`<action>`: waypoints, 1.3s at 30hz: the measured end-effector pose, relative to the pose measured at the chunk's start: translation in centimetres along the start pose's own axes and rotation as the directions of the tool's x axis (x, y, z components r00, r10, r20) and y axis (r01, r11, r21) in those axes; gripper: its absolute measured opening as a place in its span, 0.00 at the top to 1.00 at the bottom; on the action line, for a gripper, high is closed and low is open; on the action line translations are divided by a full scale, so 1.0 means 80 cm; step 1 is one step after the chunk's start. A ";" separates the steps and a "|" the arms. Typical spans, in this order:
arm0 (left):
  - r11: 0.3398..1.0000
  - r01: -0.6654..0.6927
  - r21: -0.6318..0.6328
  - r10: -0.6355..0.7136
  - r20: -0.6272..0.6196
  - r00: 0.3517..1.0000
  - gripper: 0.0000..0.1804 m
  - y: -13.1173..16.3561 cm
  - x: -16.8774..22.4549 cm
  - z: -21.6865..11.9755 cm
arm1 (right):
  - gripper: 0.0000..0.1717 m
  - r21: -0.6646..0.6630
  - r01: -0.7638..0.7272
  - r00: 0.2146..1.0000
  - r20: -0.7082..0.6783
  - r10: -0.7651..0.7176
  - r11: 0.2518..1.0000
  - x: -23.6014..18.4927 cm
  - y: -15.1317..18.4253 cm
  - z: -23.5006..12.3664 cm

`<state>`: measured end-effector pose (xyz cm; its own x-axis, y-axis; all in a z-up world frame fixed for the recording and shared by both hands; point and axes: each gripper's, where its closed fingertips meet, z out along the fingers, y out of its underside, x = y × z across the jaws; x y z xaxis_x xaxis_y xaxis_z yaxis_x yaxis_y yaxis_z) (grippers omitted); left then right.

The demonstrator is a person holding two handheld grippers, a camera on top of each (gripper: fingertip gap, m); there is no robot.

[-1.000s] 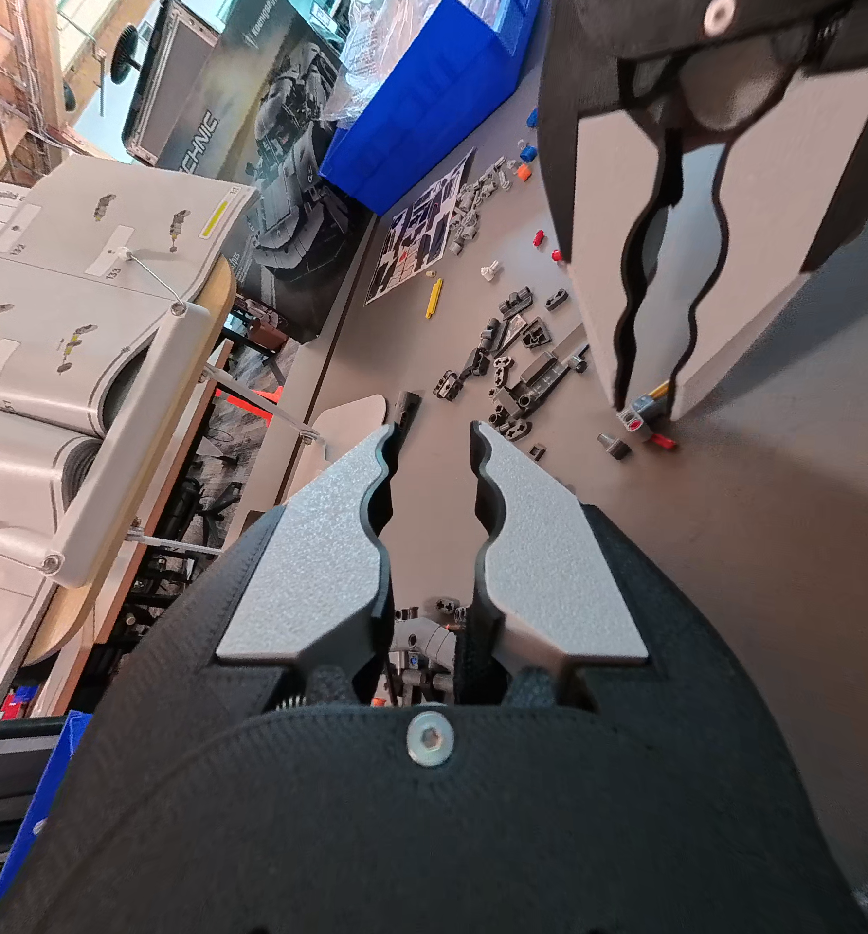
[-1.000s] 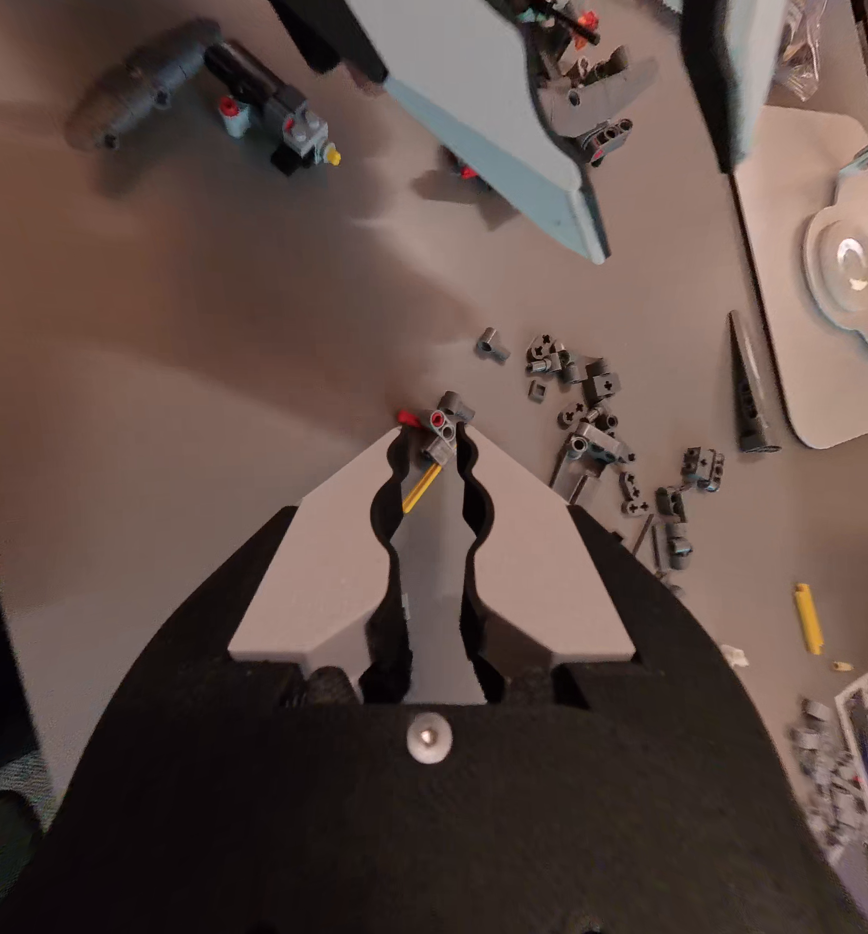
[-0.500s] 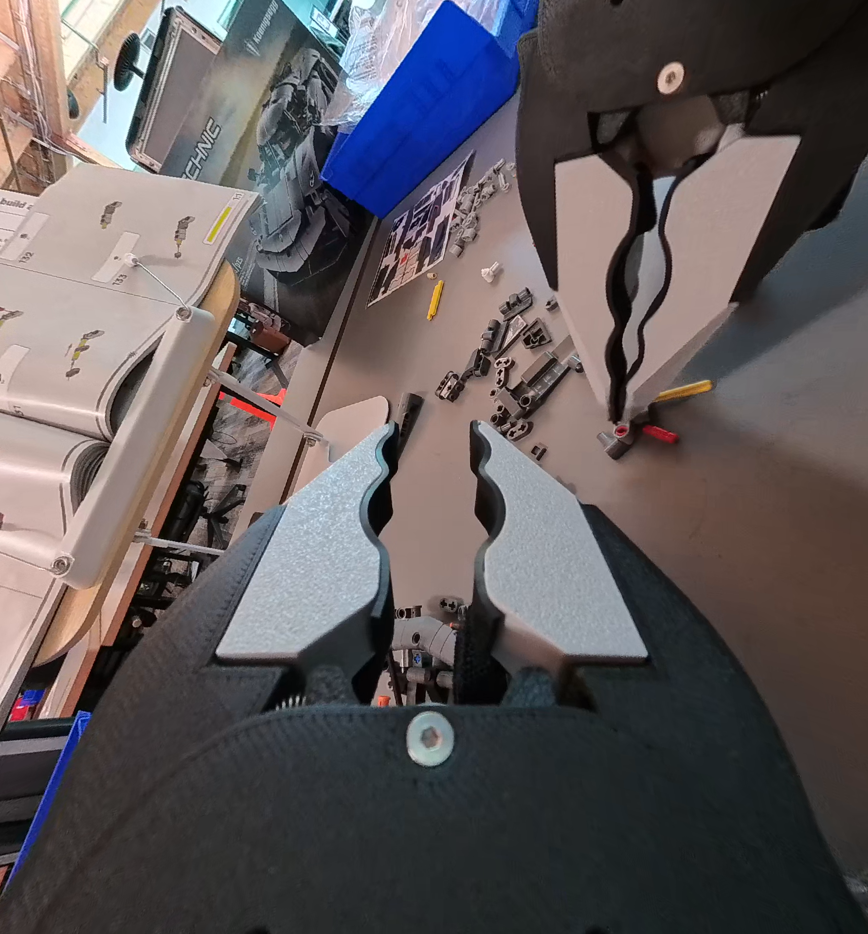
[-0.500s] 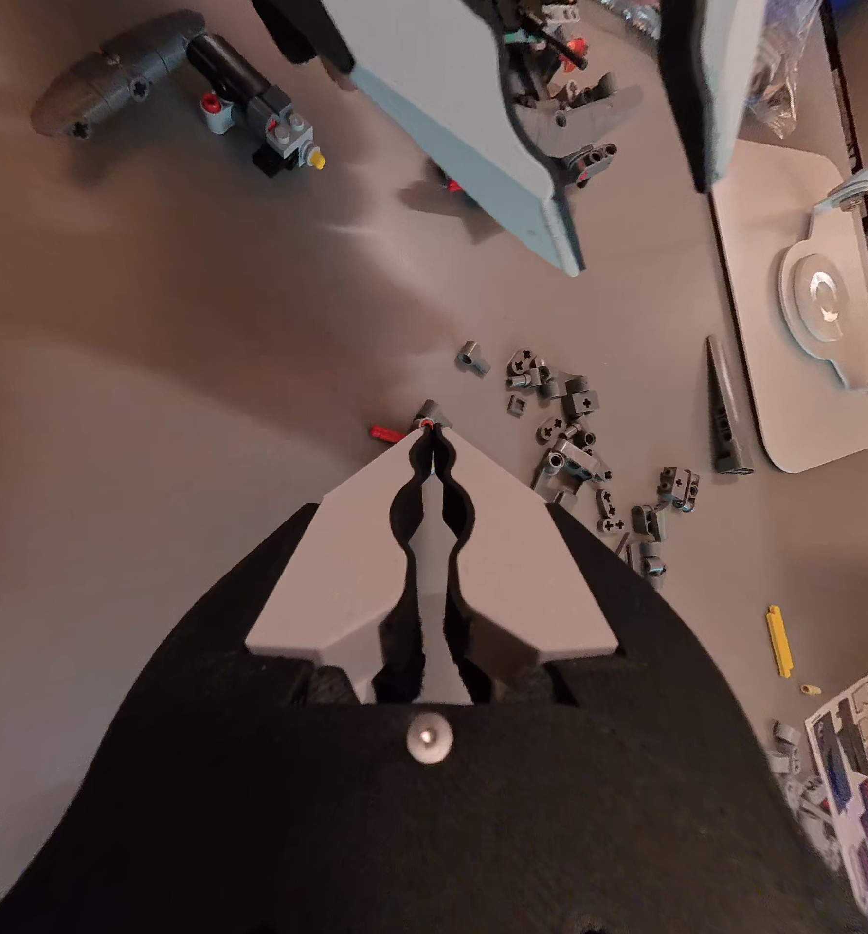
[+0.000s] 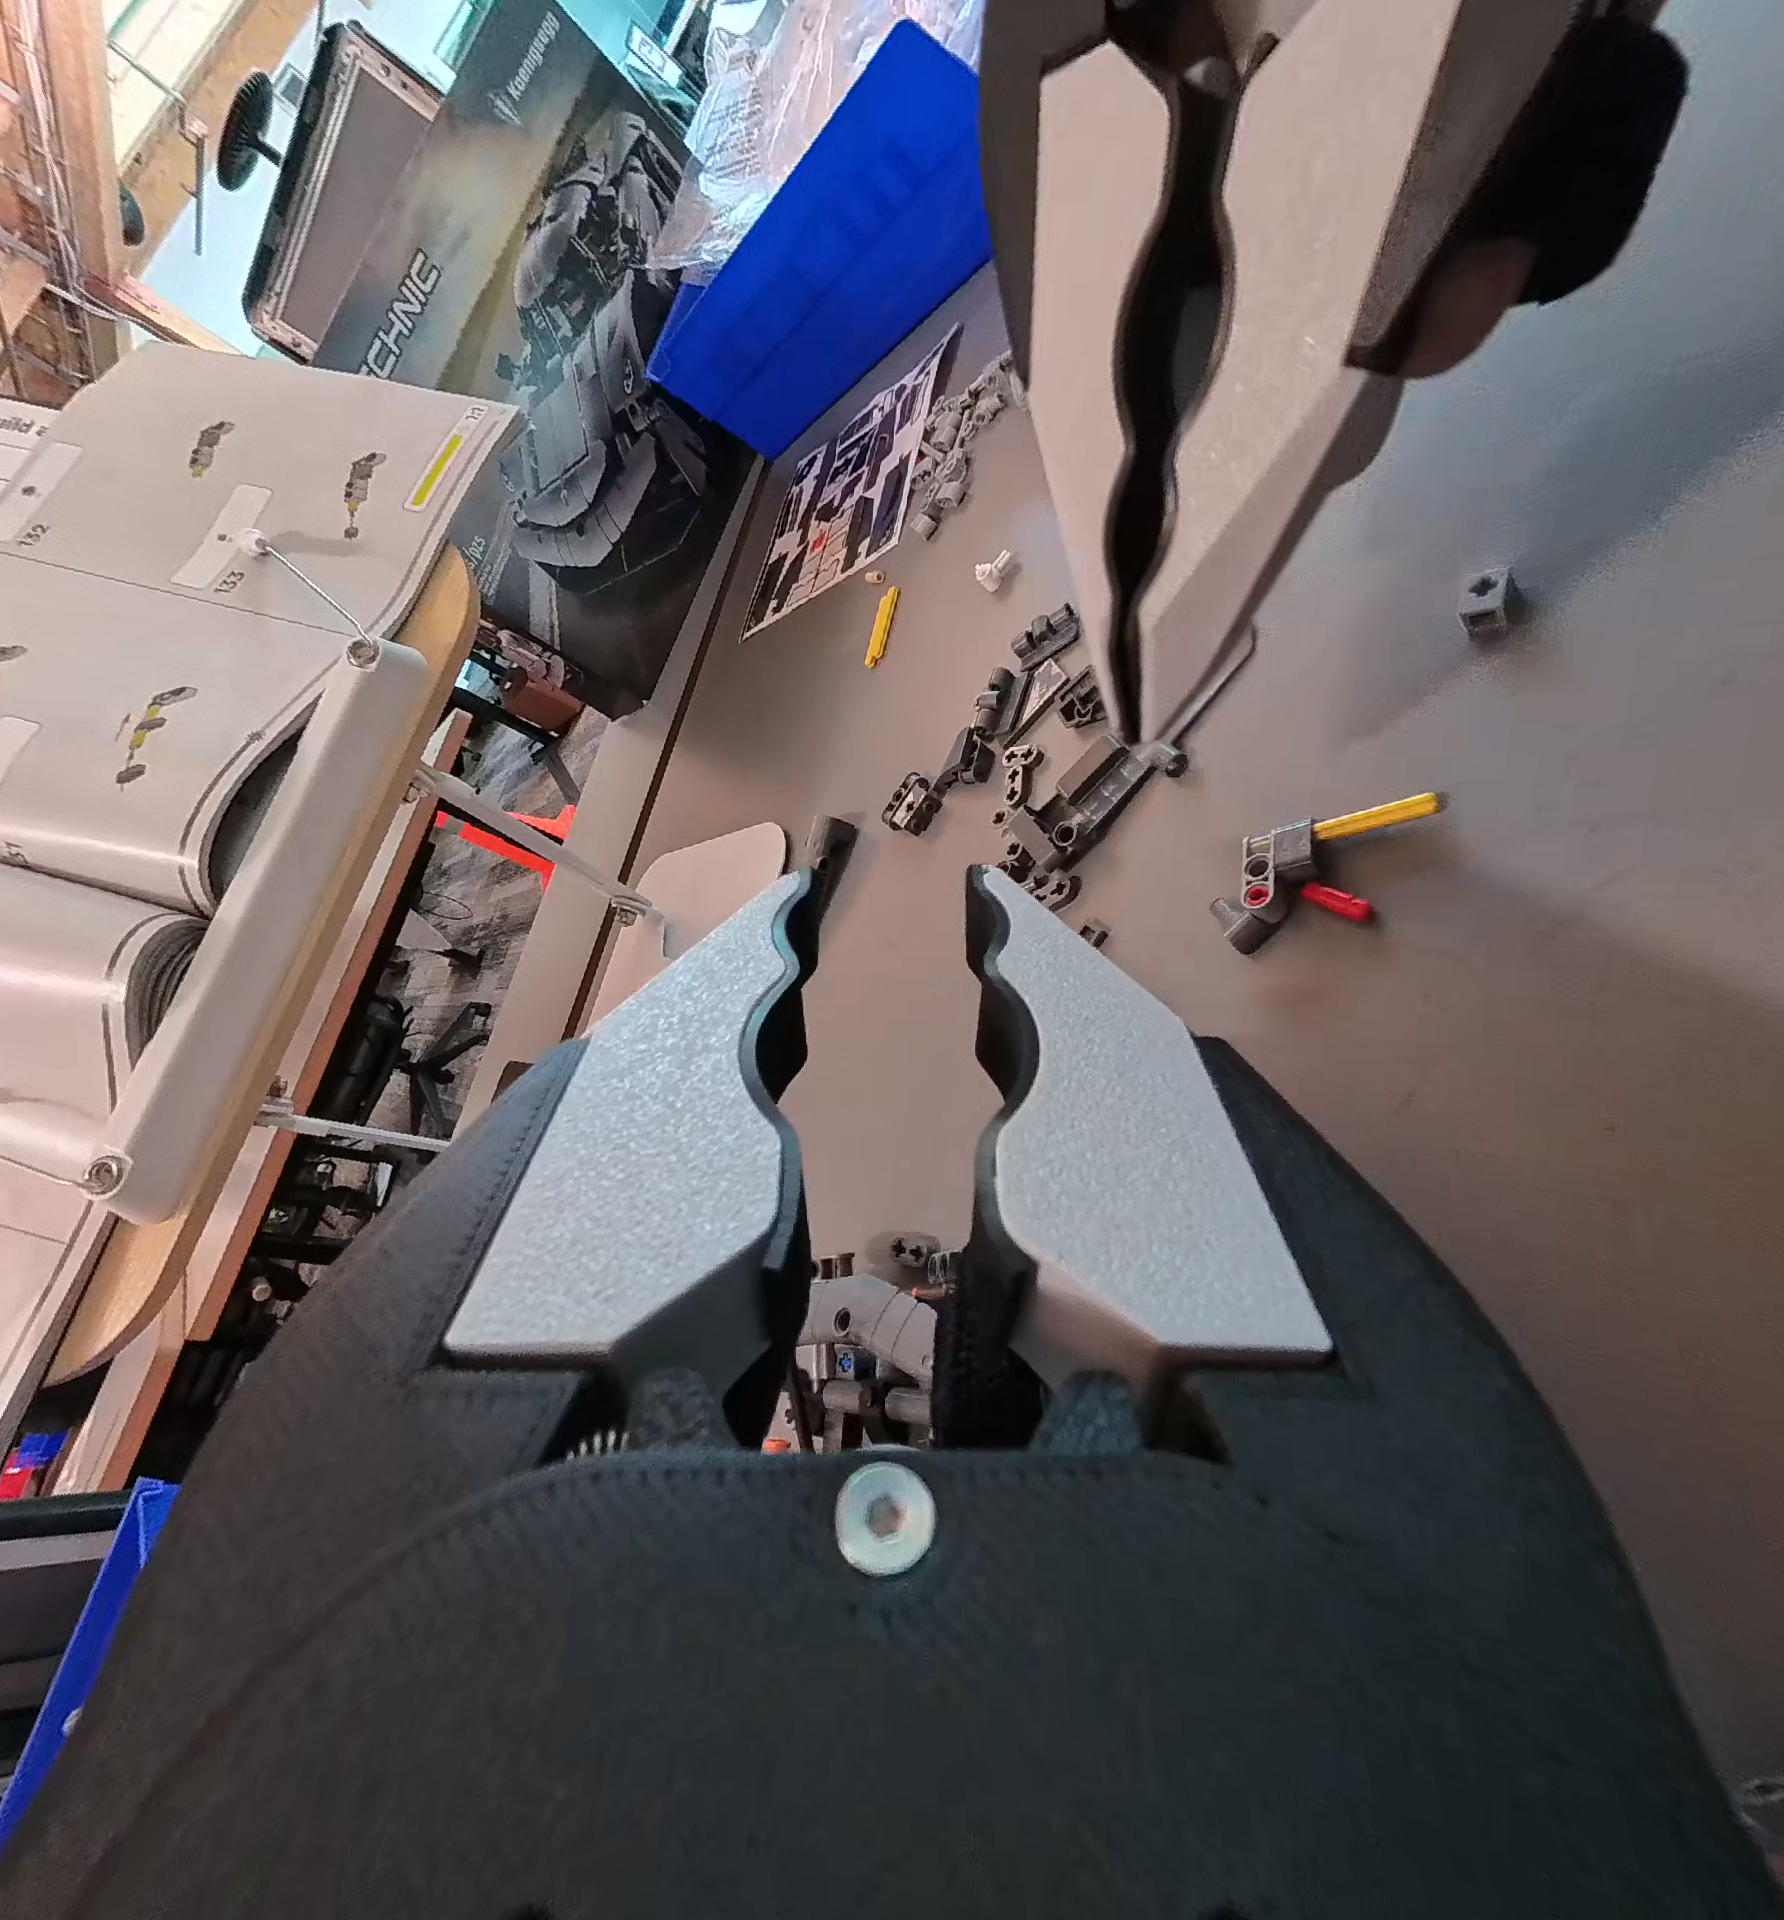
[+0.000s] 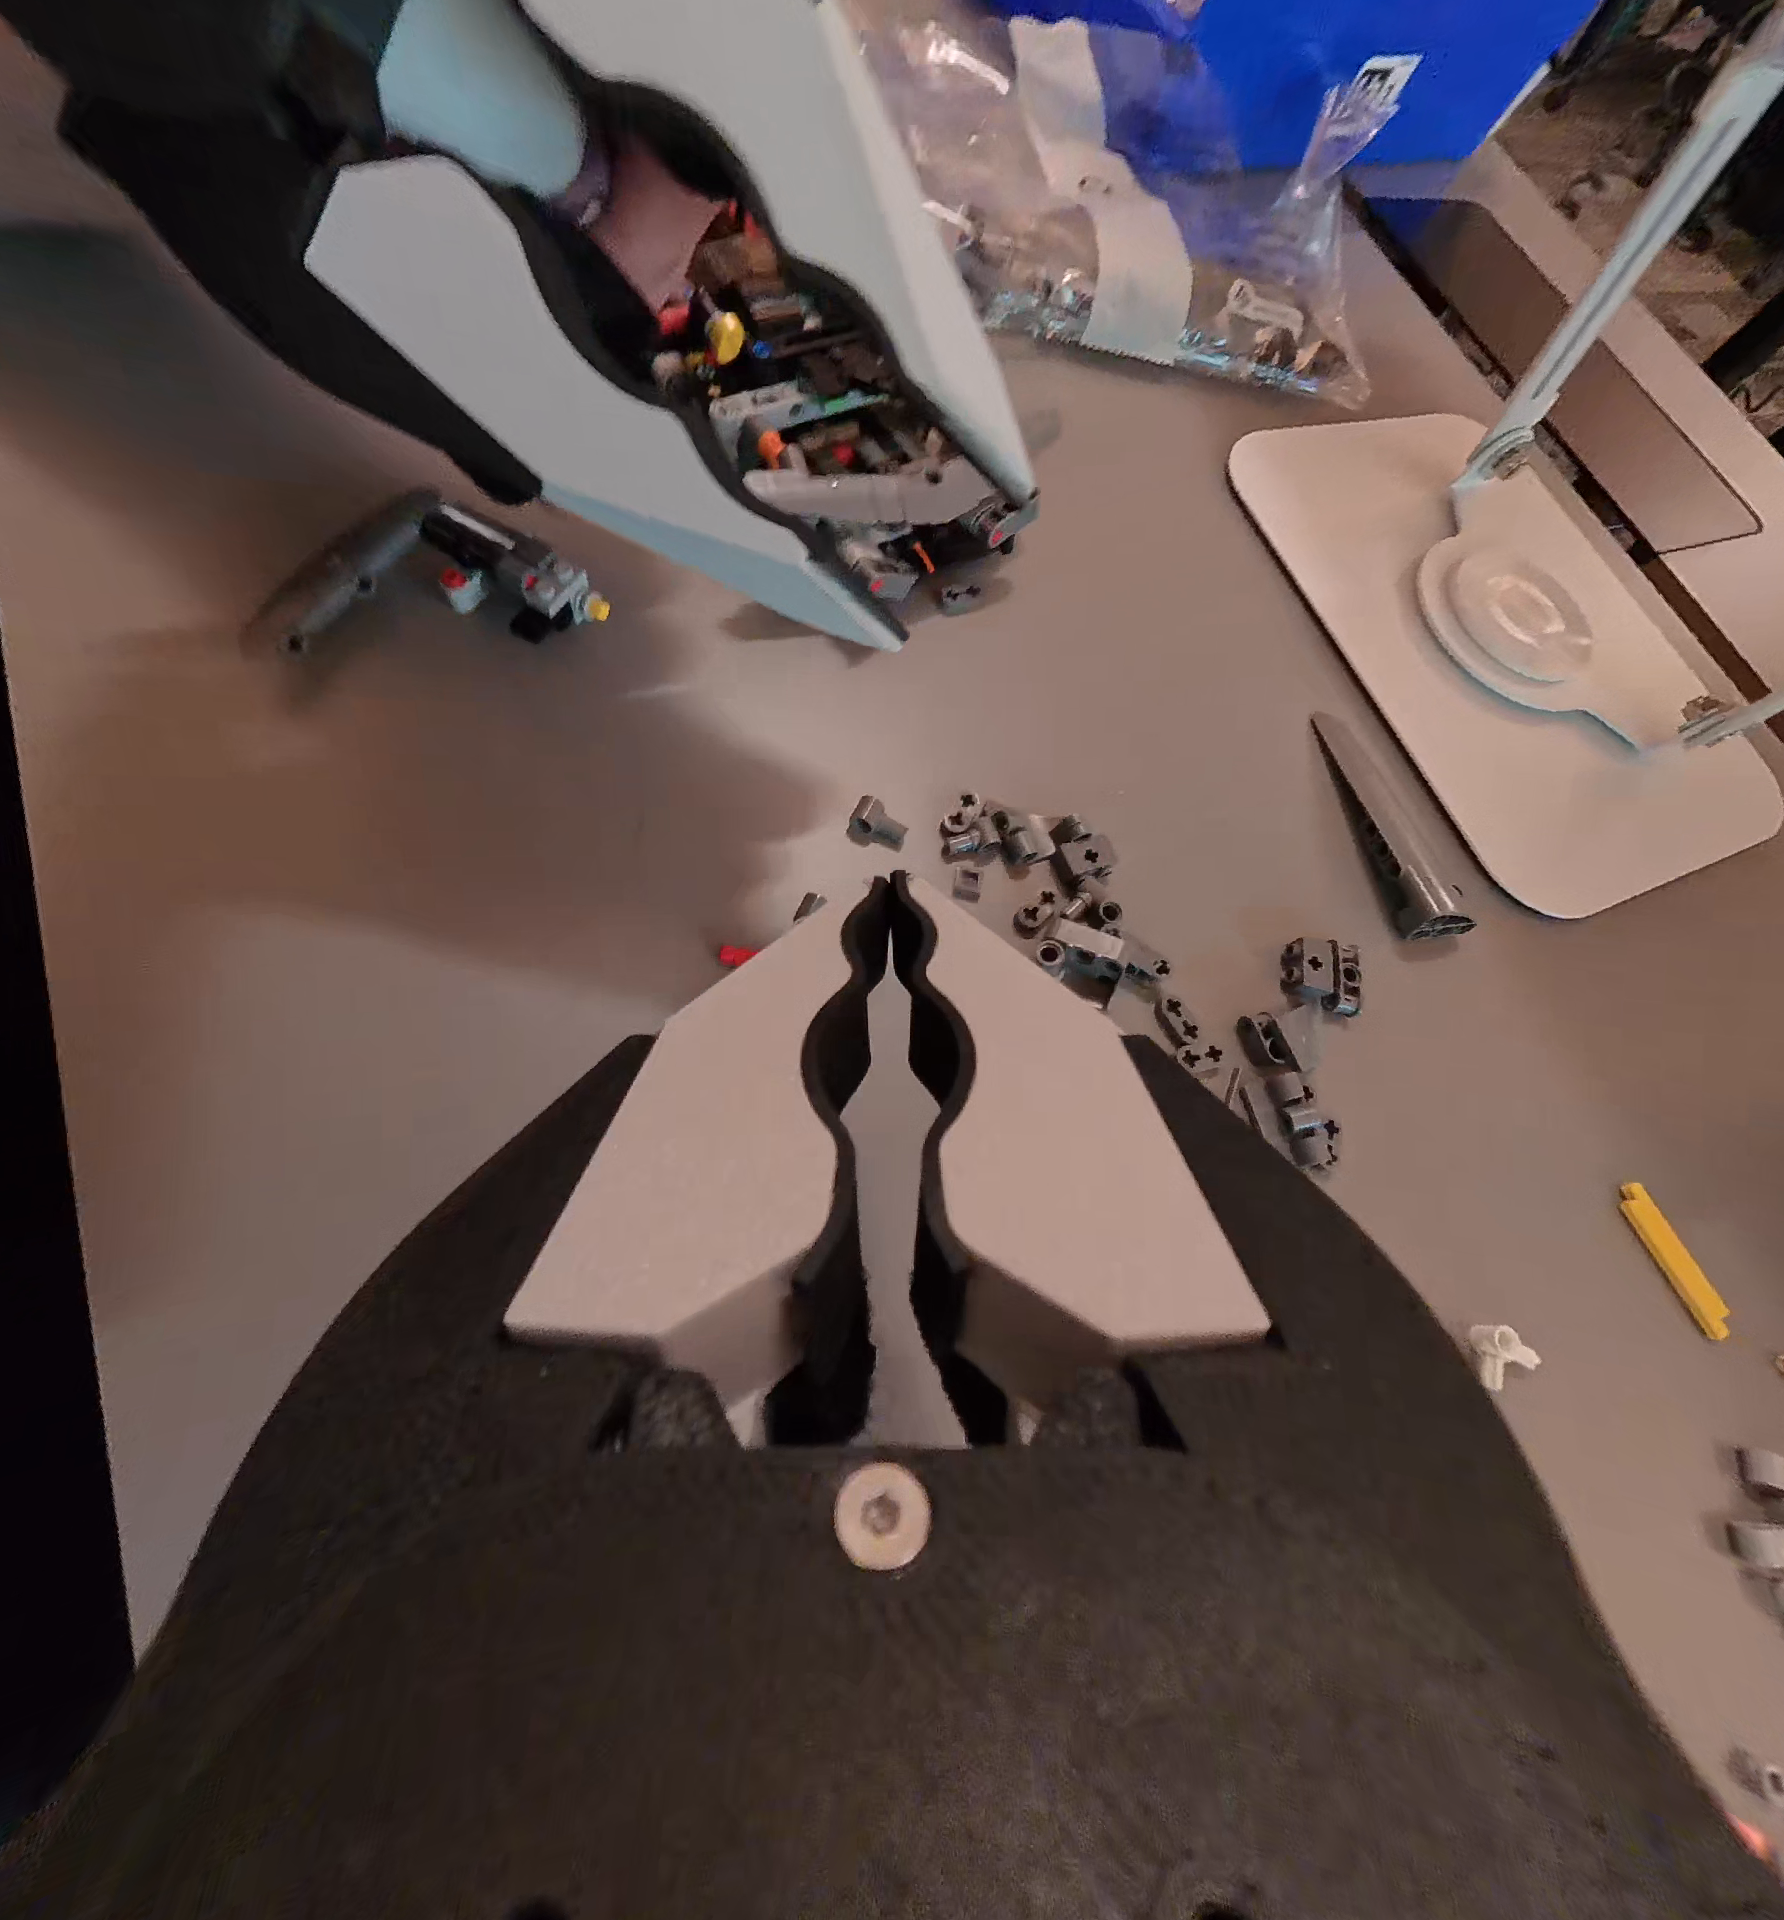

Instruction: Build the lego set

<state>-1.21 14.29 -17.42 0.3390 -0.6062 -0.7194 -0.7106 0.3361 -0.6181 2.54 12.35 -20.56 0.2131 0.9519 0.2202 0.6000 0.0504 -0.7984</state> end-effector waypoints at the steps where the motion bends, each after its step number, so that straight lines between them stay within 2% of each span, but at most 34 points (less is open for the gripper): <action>1: 1.000 0.002 0.000 -0.002 -0.002 1.000 0.86 0.000 0.000 0.000 | 1.00 0.020 -0.022 1.000 -0.001 0.022 1.000 0.003 -0.002 -0.003; 6: 1.000 0.015 0.010 -0.015 -0.018 1.000 0.86 -0.003 0.003 0.000 | 1.00 0.181 -0.171 0.985 0.044 0.166 0.969 0.010 -0.022 -0.019; 11: 0.991 0.122 0.058 -0.115 -0.108 0.987 0.86 -0.015 0.016 -0.001 | 1.00 0.382 -0.328 0.944 0.173 0.282 0.864 0.010 -0.052 -0.037; 15: 0.977 0.196 0.084 -0.180 -0.171 0.969 0.85 -0.026 0.026 -0.002 | 1.00 0.432 -0.366 0.930 0.202 0.307 0.824 0.012 -0.061 -0.040; 18: 0.992 0.115 0.041 -0.110 -0.117 0.987 0.86 -0.016 0.022 0.001 | 1.00 0.334 -0.247 0.969 0.102 0.225 0.910 0.008 -0.048 -0.035; 20: 0.997 0.079 0.020 -0.077 -0.089 0.993 0.86 -0.010 0.018 0.002 | 0.89 0.160 -0.138 0.989 0.075 0.127 0.977 -0.009 -0.026 -0.019; 21: 0.997 0.077 0.016 -0.076 -0.086 0.993 0.86 -0.009 0.016 0.001 | 0.89 0.073 -0.076 0.996 0.050 0.072 0.994 -0.012 -0.014 -0.011; 24: 0.998 0.067 0.004 -0.066 -0.068 0.995 0.86 -0.005 0.010 0.000 | 0.90 -0.106 0.077 0.997 0.038 -0.073 0.991 -0.013 0.011 0.011; 28: 0.998 0.066 -0.006 -0.066 -0.057 0.996 0.86 -0.001 0.006 0.000 | 0.90 -0.261 0.137 0.984 0.145 -0.102 0.956 -0.015 0.033 0.033; 34: 0.998 0.060 -0.017 -0.061 -0.063 0.996 0.86 0.004 0.007 0.001 | 0.94 -0.339 0.106 0.969 0.246 -0.021 0.935 -0.024 0.047 0.051; 39: 0.998 0.054 -0.023 -0.056 -0.075 0.996 0.86 0.006 0.011 0.002 | 0.96 -0.312 0.082 0.968 0.252 -0.001 0.947 -0.023 0.045 0.051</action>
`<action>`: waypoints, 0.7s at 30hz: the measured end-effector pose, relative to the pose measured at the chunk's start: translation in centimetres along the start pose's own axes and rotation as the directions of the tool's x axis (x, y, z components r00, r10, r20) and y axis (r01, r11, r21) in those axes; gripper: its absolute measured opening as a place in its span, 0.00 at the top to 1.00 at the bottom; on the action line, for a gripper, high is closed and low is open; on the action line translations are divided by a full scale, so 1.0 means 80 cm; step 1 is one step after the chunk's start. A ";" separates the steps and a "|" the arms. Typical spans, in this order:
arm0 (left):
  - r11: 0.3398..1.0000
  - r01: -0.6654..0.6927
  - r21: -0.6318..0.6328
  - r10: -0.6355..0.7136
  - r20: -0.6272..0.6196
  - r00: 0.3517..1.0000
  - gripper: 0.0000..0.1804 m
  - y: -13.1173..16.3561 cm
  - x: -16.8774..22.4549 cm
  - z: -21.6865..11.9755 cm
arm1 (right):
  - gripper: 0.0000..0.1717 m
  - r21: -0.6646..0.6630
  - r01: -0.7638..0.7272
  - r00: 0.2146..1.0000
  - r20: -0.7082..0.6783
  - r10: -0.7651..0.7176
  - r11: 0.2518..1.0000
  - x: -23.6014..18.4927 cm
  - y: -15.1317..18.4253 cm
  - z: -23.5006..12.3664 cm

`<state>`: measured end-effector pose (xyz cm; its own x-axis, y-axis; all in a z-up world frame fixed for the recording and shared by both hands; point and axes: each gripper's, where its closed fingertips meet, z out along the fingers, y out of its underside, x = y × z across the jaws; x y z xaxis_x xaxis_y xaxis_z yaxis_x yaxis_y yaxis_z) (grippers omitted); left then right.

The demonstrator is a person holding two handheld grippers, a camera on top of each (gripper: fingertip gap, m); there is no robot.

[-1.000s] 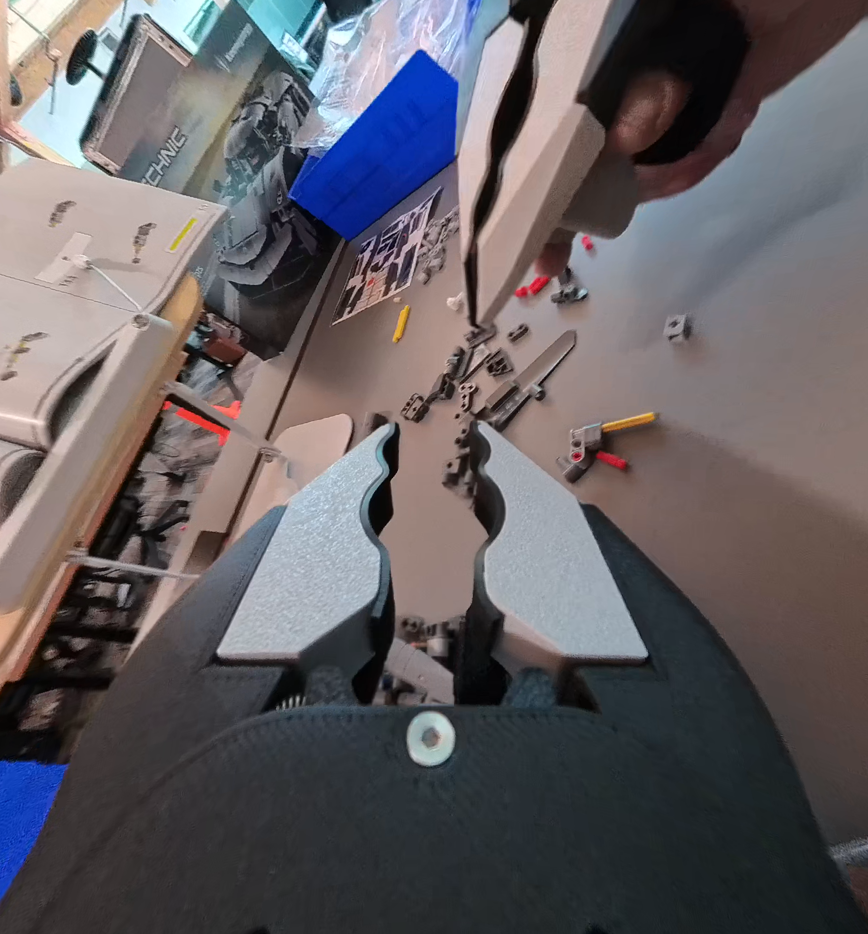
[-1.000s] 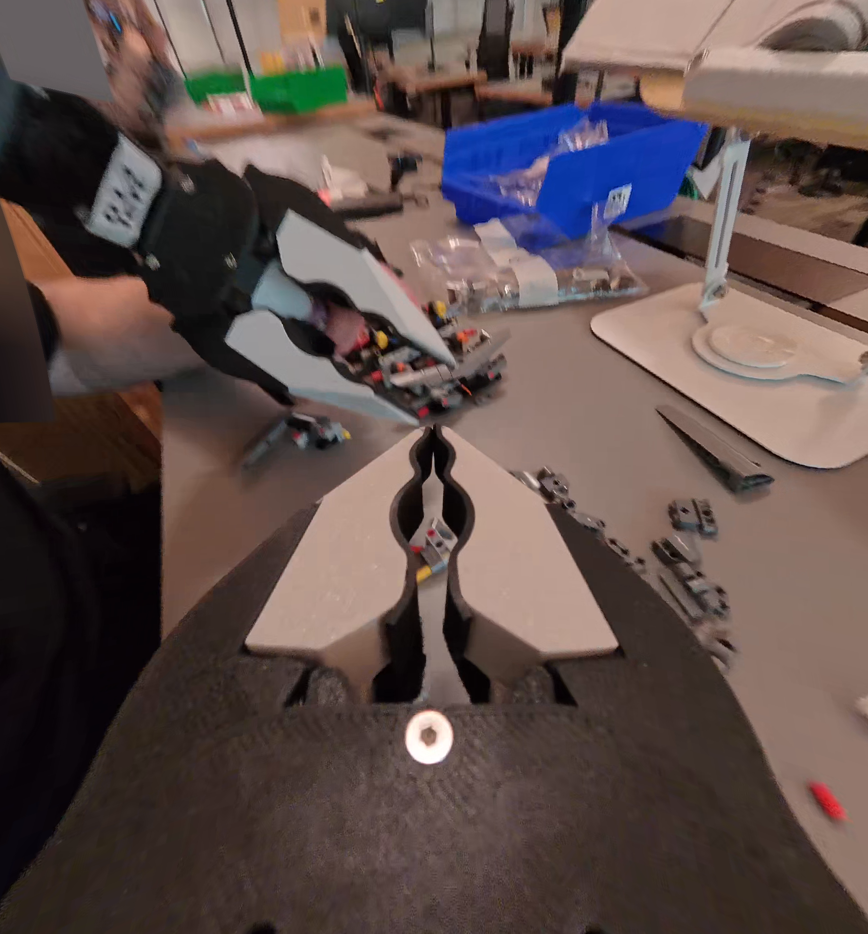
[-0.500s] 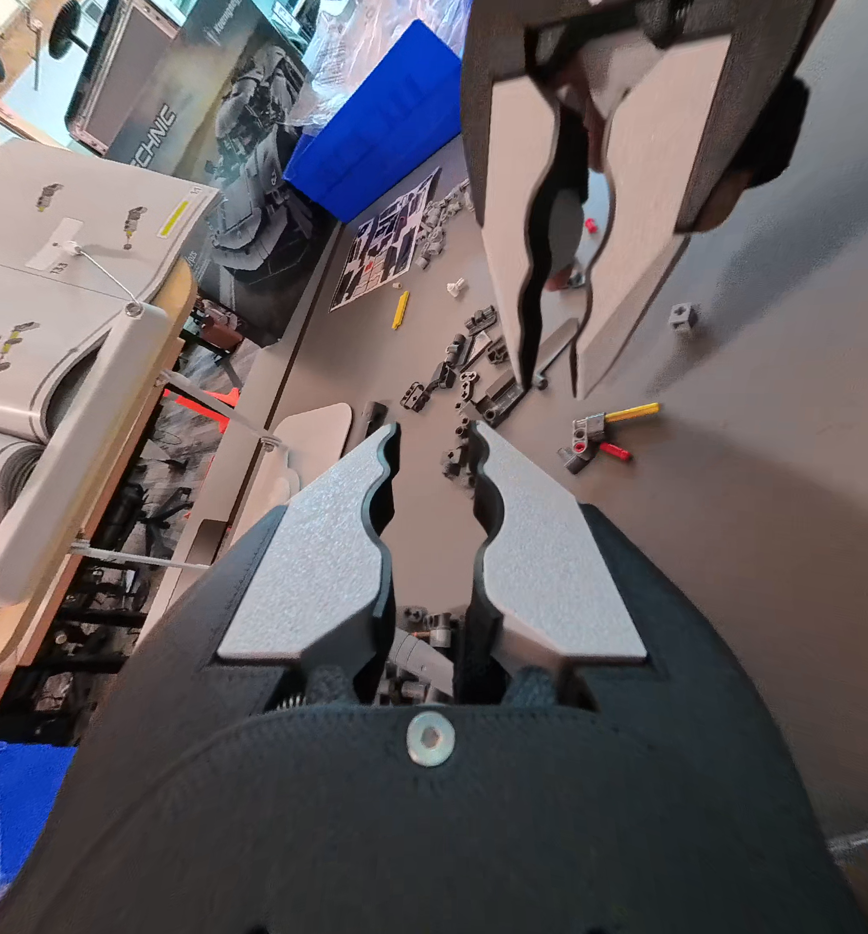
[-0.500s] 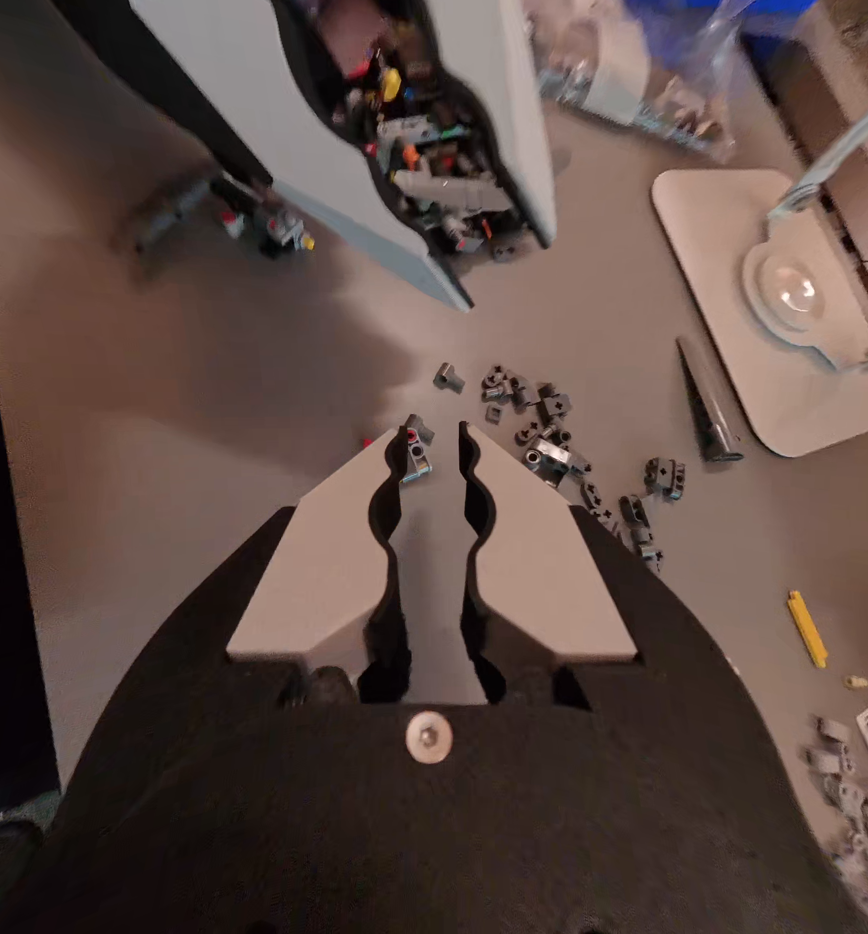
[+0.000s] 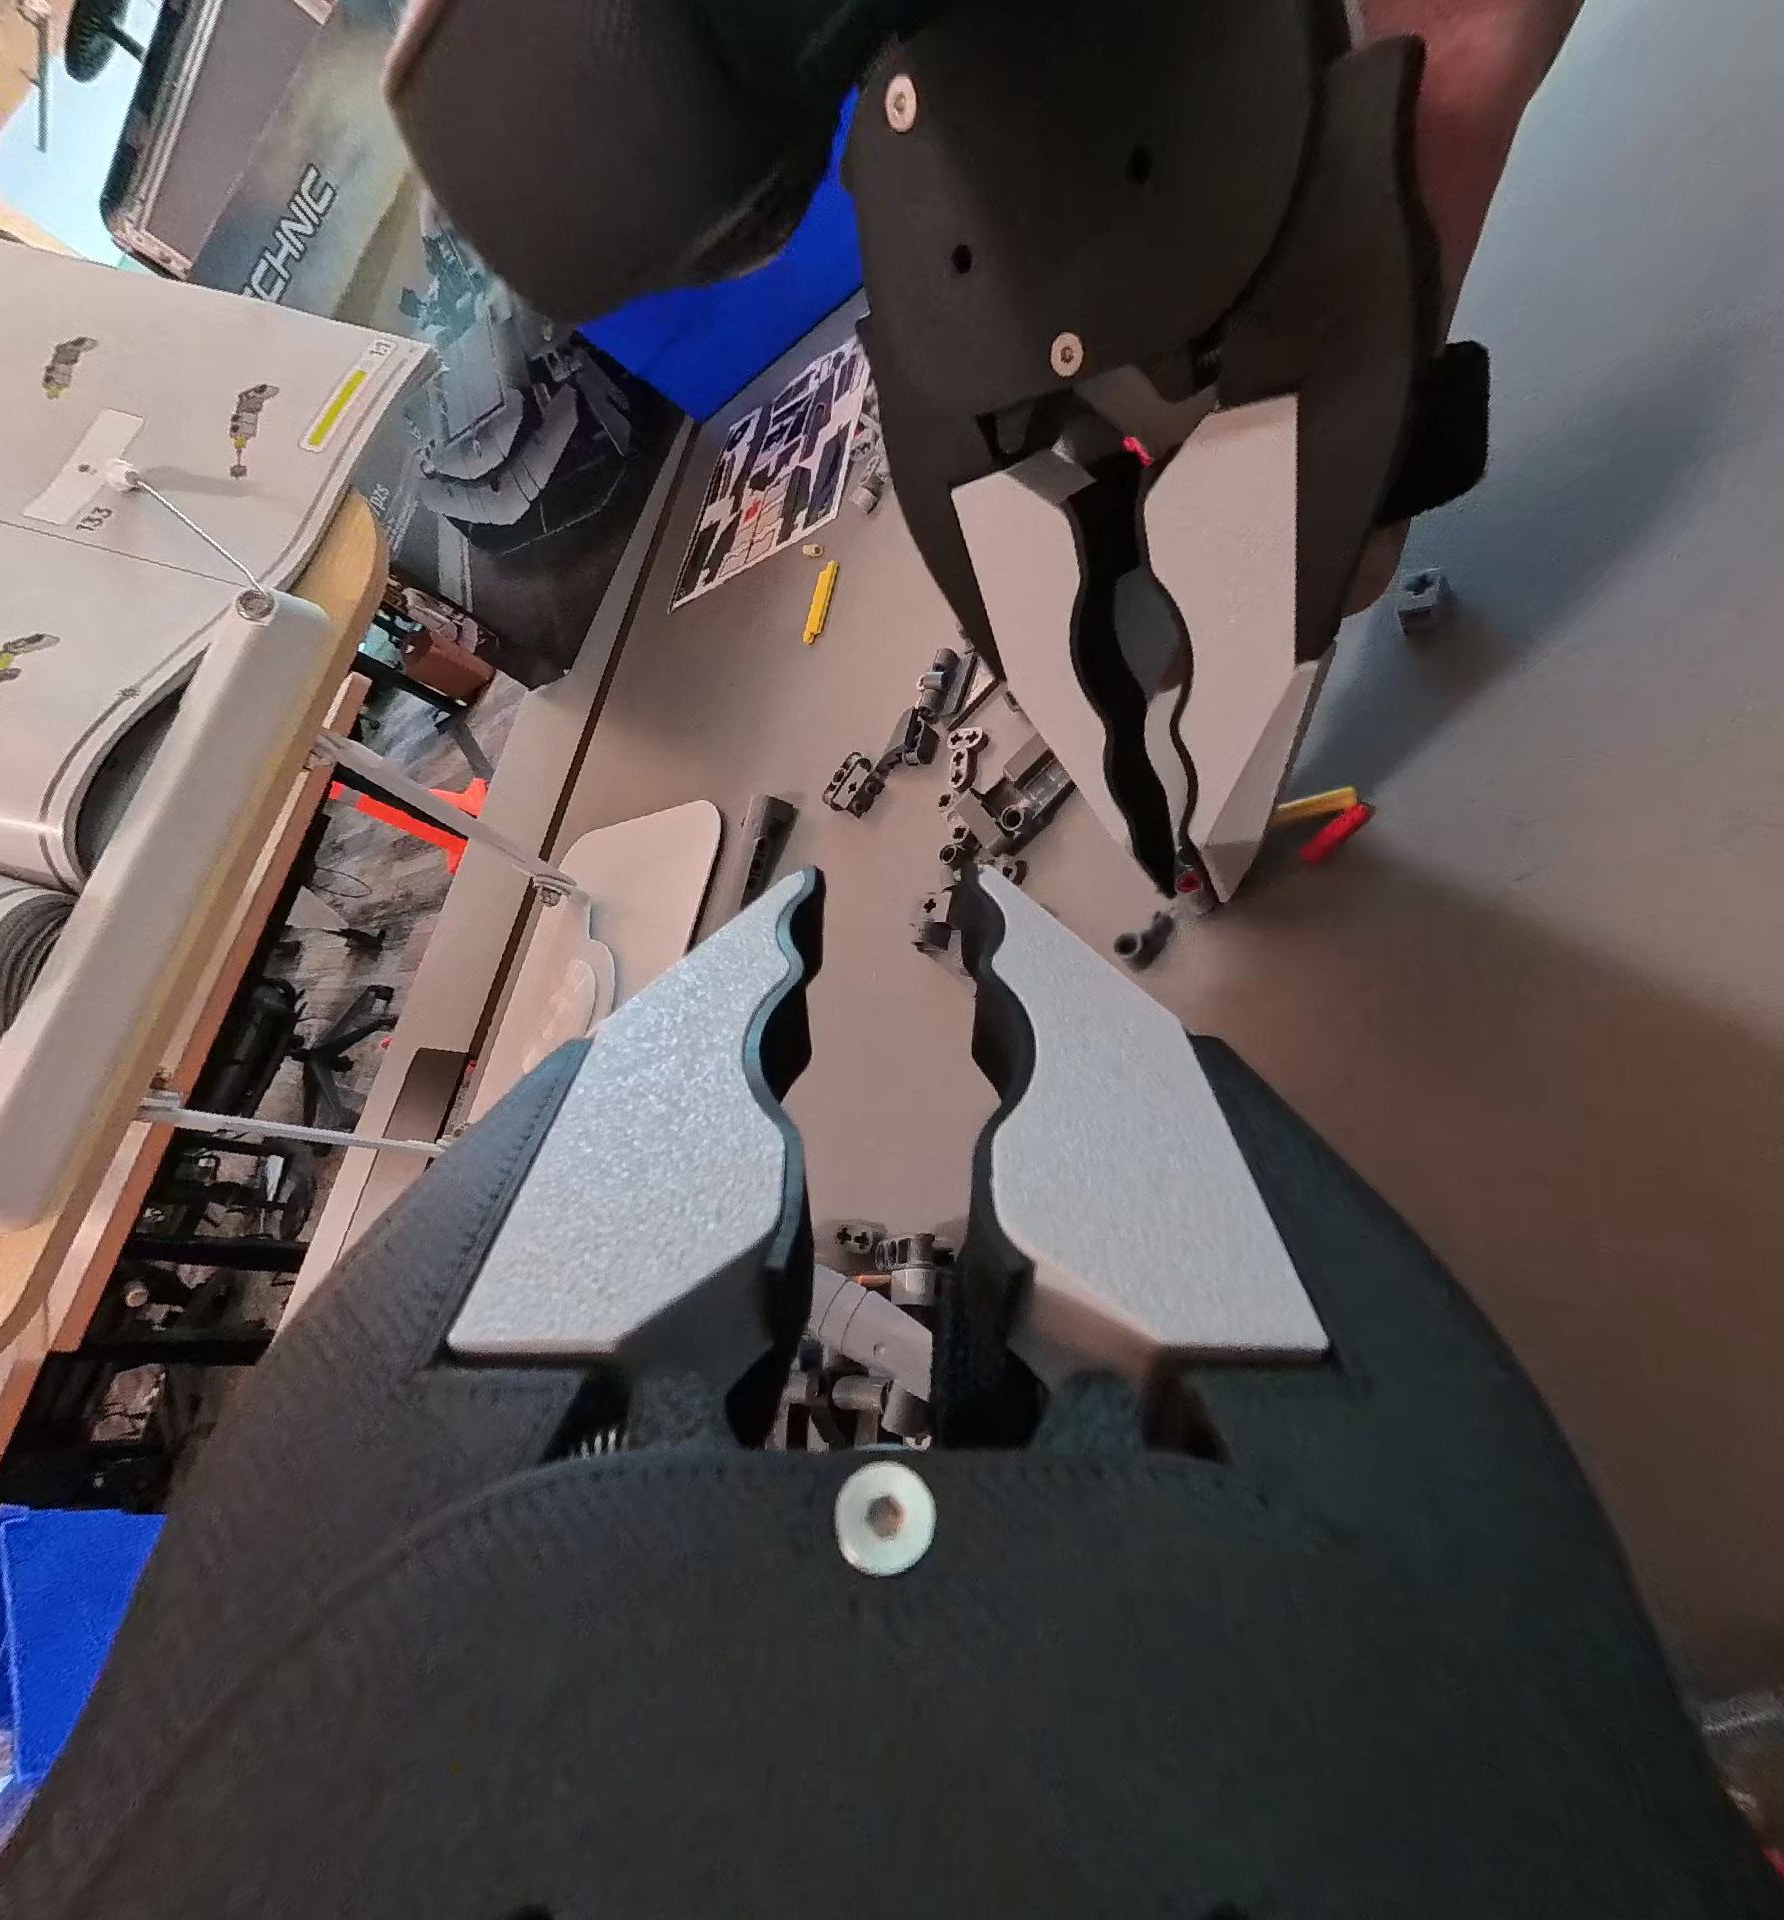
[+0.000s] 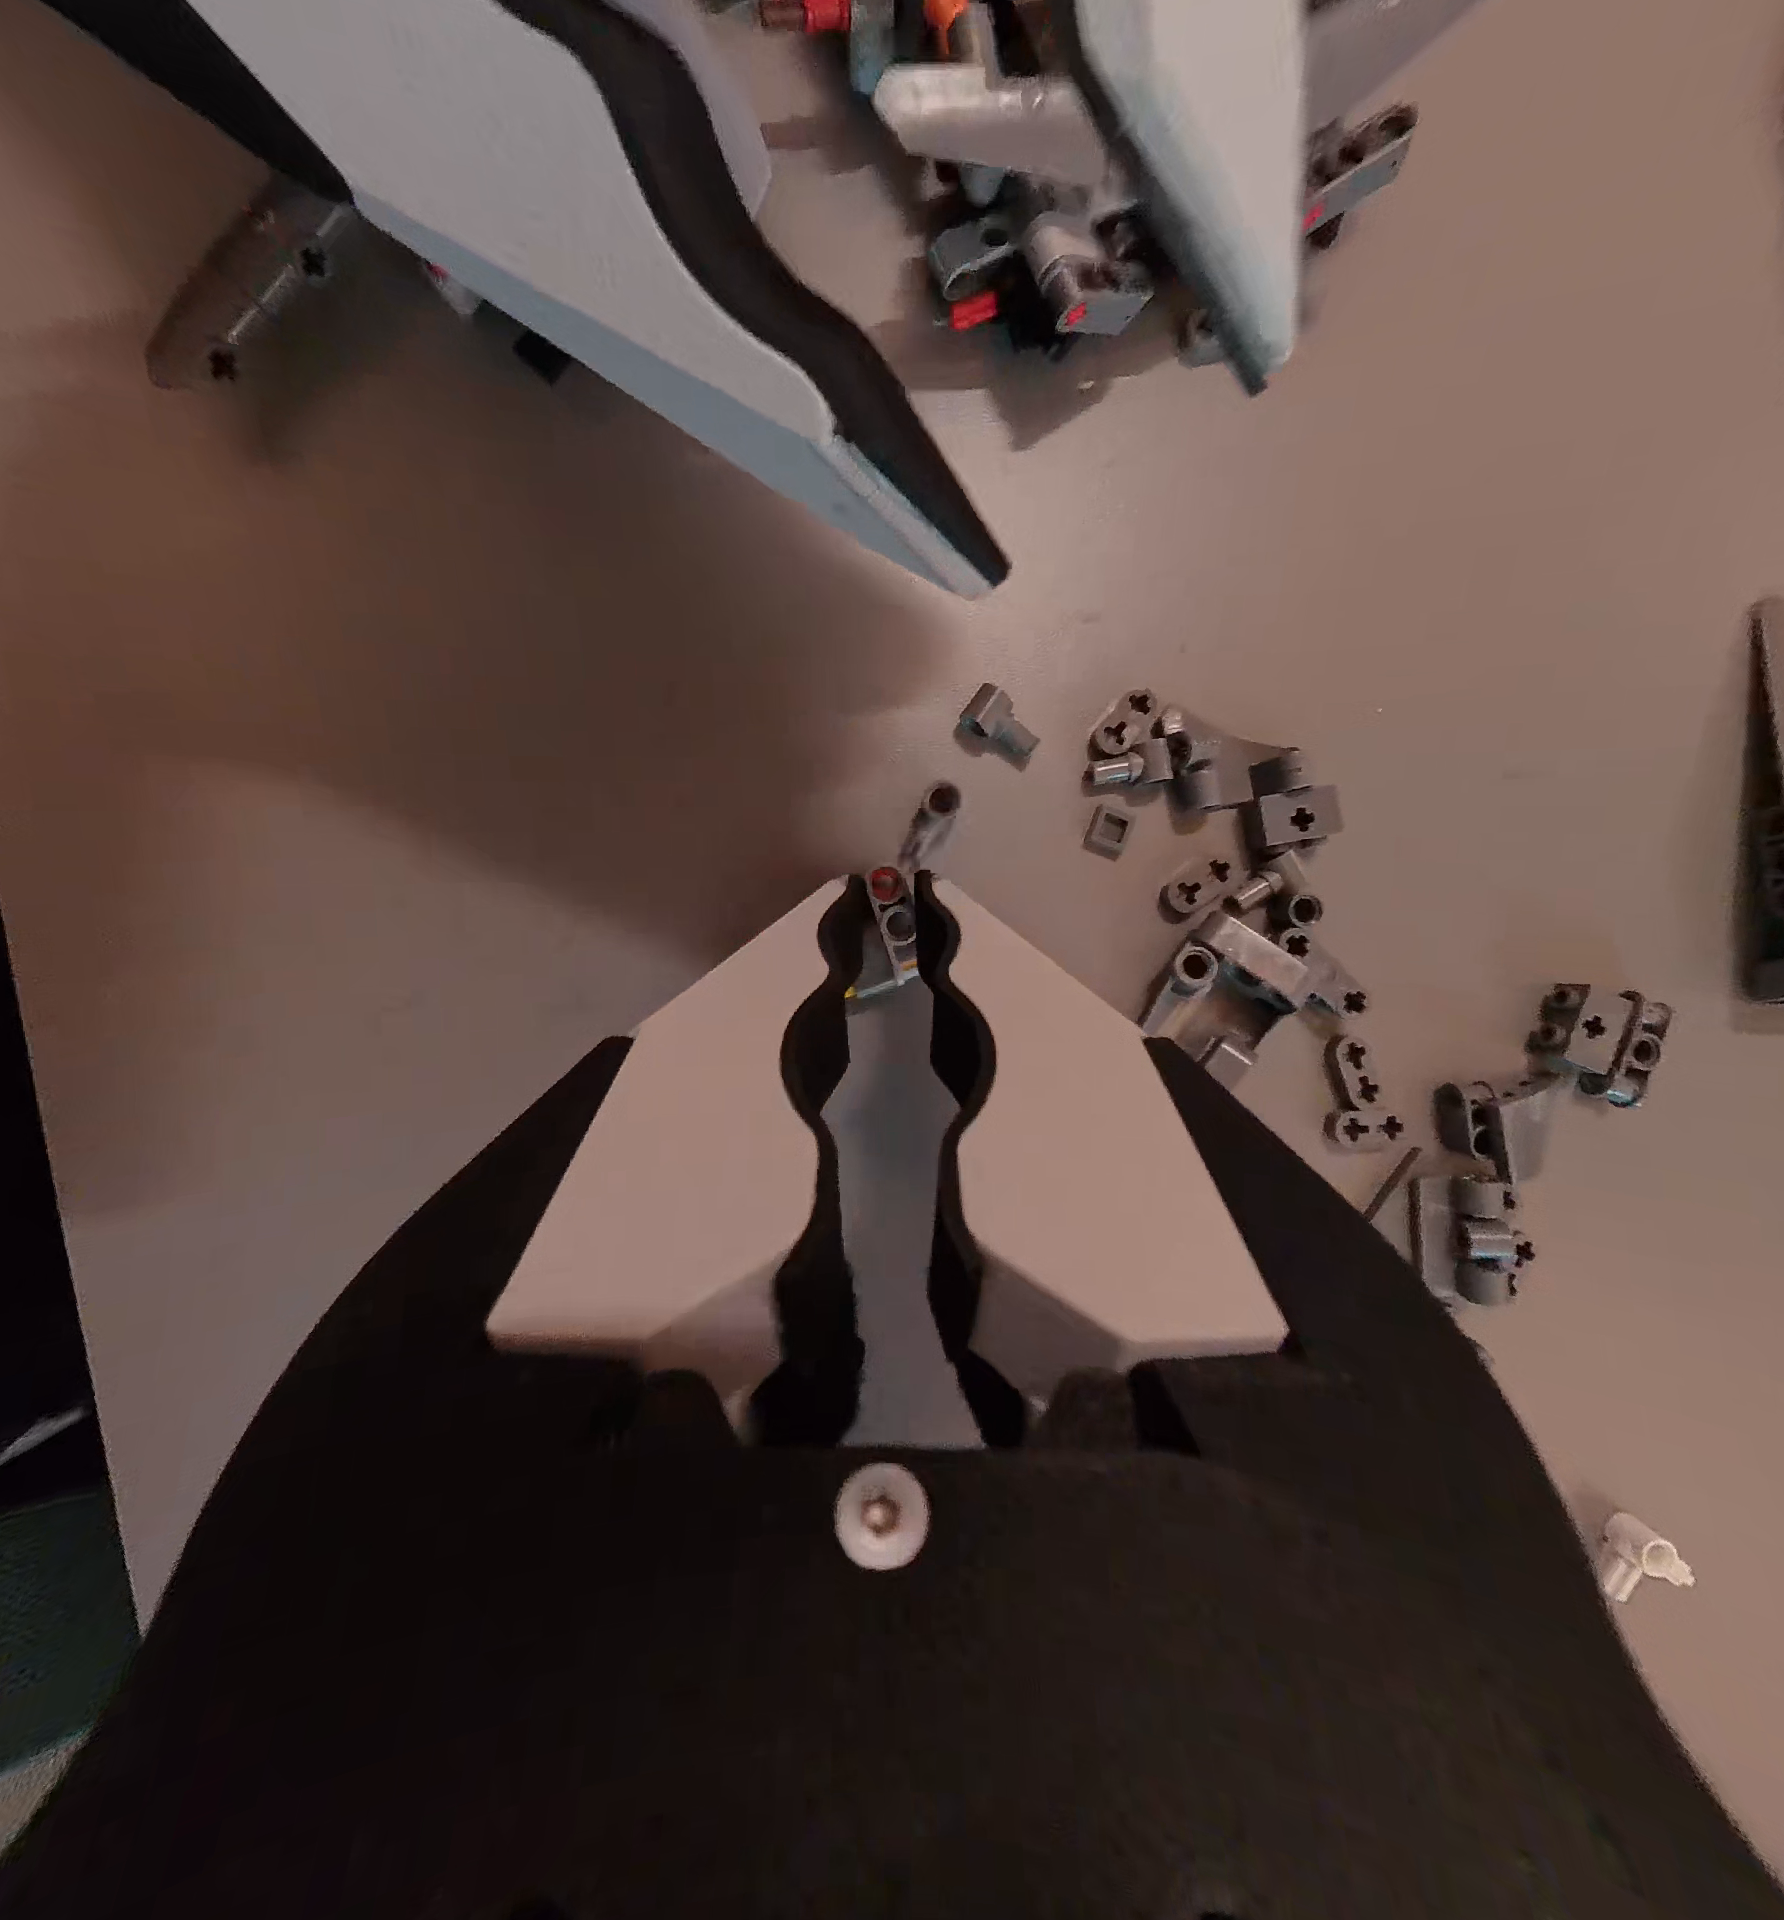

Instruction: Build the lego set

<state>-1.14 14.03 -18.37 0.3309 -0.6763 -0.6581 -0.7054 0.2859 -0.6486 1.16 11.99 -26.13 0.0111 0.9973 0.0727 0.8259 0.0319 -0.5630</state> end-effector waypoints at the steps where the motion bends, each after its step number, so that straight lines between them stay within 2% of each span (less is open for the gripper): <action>1: 1.000 0.003 -0.001 -0.003 -0.003 1.000 0.87 0.001 0.000 0.000 | 0.96 0.027 -0.006 1.000 -0.004 0.006 1.000 0.001 -0.003 -0.003; 4: 0.999 0.033 -0.013 -0.033 -0.006 0.999 0.87 0.004 -0.002 0.003 | 0.97 0.151 -0.038 0.999 -0.030 0.043 0.988 0.011 -0.019 -0.021; 6: 0.996 0.091 -0.003 -0.091 -0.024 0.996 0.87 0.004 -0.003 0.003 | 0.97 0.307 -0.044 0.996 -0.055 0.064 0.951 0.019 -0.040 -0.045; 9: 0.966 0.256 0.047 -0.249 -0.117 0.961 0.87 -0.008 0.000 0.000 | 0.97 0.614 -0.065 0.993 -0.041 0.114 0.787 0.025 -0.082 -0.101; 11: 0.911 0.401 0.095 -0.372 -0.231 0.899 0.86 -0.026 0.005 -0.005 | 0.97 0.757 -0.019 0.992 -0.065 0.105 0.653 0.023 -0.100 -0.134; 13: 0.826 0.547 0.132 -0.475 -0.357 0.804 0.85 -0.047 0.007 -0.015 | 0.97 0.797 0.076 0.984 -0.158 0.085 0.600 0.022 -0.108 -0.148; 16: 0.696 0.701 0.154 -0.559 -0.496 0.664 0.85 -0.070 0.003 -0.028 | 0.97 0.774 0.242 0.941 -0.335 0.054 0.585 0.017 -0.121 -0.159; 19: 0.637 0.758 0.141 -0.584 -0.554 0.594 0.85 -0.078 0.003 -0.033 | 0.97 0.732 0.353 0.896 -0.444 0.016 0.583 0.009 -0.133 -0.163; 21: 0.613 0.779 0.135 -0.589 -0.579 0.564 0.91 -0.080 0.004 -0.035 | 0.97 0.686 0.419 0.858 -0.513 -0.013 0.595 0.005 -0.138 -0.162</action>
<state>1.75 10.02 -13.34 0.2396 -0.9426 0.2327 -0.0900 -0.2602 -0.9613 -0.66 11.22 -9.22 0.2881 0.8215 0.4920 0.1091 0.4823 -0.8692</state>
